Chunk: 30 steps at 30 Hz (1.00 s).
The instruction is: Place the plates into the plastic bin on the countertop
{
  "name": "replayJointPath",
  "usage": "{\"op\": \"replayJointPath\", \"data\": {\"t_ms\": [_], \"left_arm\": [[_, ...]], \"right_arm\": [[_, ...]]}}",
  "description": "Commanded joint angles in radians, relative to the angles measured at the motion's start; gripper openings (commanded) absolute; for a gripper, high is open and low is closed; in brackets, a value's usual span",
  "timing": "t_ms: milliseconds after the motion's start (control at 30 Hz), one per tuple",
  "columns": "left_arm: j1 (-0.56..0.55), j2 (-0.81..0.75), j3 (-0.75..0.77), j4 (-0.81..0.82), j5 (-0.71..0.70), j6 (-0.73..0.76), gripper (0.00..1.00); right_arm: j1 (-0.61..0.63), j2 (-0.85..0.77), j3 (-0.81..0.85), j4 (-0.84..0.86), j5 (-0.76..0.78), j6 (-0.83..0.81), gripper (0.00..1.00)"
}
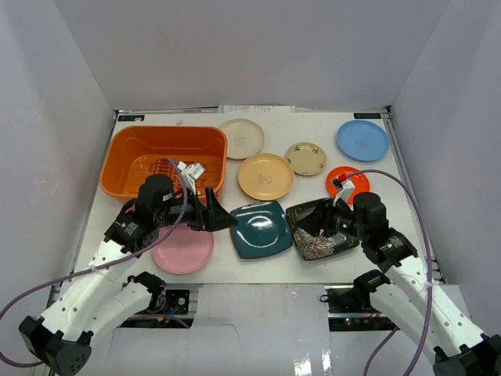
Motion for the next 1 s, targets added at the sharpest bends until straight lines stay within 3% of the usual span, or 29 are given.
{"op": "replayJointPath", "data": {"t_ms": [0,67,167,233,300,367,500,533,733,967], "left_arm": [[-0.005,0.016,-0.031,0.027,0.051,-0.031,0.98],[-0.003,0.006,-0.088,0.06,0.06,-0.054,0.98],[-0.005,-0.04,-0.246,0.267,0.153,-0.172,0.98],[-0.015,-0.028,-0.306,0.327,0.117,-0.213,0.98],[-0.029,-0.016,-0.327,0.324,0.03,-0.222,0.95],[-0.061,-0.013,-0.346,0.318,-0.058,-0.228,0.76],[-0.127,-0.021,-0.364,0.275,-0.297,-0.269,0.65],[-0.144,-0.025,-0.373,0.263,-0.393,-0.303,0.63],[-0.273,0.044,-0.444,0.274,-0.607,-0.42,0.63],[-0.406,0.15,-0.475,0.333,-0.718,-0.524,0.66]], "right_arm": [[0.007,-0.014,0.022,-0.031,0.009,-0.042,0.57],[0.007,-0.02,0.024,-0.048,0.004,-0.043,0.57],[0.007,-0.023,0.013,-0.032,-0.016,-0.03,0.57],[0.005,-0.02,0.001,-0.006,-0.016,-0.025,0.56],[0.007,-0.012,0.002,0.008,-0.007,-0.023,0.56],[0.007,-0.002,0.01,0.021,-0.01,-0.02,0.55],[0.005,-0.005,0.022,0.03,-0.023,-0.019,0.55],[0.005,-0.014,0.012,0.036,-0.019,-0.016,0.55],[0.005,0.008,0.065,-0.016,0.018,-0.071,0.55],[0.005,0.009,0.058,0.008,-0.01,-0.063,0.54]]}}
